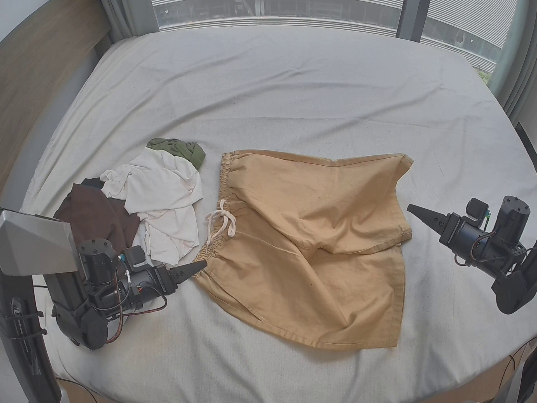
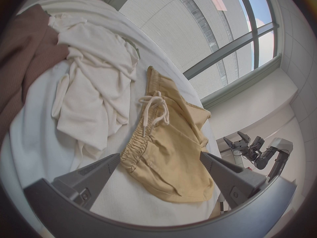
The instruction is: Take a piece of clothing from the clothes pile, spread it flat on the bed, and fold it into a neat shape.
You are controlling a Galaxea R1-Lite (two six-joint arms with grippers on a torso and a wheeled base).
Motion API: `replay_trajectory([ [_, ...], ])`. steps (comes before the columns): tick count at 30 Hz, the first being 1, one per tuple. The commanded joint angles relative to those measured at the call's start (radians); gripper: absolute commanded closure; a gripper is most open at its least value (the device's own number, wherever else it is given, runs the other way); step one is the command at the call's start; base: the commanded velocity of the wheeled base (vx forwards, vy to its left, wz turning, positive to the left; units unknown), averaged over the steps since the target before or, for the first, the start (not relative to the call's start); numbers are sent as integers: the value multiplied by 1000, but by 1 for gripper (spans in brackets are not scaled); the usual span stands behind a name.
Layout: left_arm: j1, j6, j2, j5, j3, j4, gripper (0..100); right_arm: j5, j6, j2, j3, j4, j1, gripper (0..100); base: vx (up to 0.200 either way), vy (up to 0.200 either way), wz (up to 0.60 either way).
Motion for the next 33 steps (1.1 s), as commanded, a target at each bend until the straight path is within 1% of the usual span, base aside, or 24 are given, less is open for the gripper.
replay_trajectory([
  [1, 2, -1, 52, 1, -14, -1, 0, 1, 0, 5, 0, -1, 2, 0, 0, 0, 0],
  [11, 2, -5, 105, 3, -61, -1, 0, -1, -1, 6, -1, -2, 2, 0, 0, 0, 0],
  [19, -7, -27, 125, 4, -112, -2, 0, -1, -1, 6, -1, -5, 0, 0, 0, 0, 0],
  [23, -9, -31, 148, 38, -135, -2, 0, -1, -3, 6, -1, -5, 0, 0, 0, 0, 0],
  [24, -9, -31, 150, 39, -135, -2, 100, -1, -3, 6, -1, -5, 0, 0, 0, 0, 0],
  [28, -7, -33, 151, 39, -140, -2, 100, -1, -5, 8, 7, -4, 0, 0, 0, 0, 0],
  [31, -6, -33, 150, 41, -141, -2, 100, 2, -58, 17, 37, 15, -3, 0, 0, 0, 0],
  [33, -3, -31, 150, 41, -143, -2, 100, 4, -127, 32, 76, 50, -3, 0, 0, 0, 0],
])
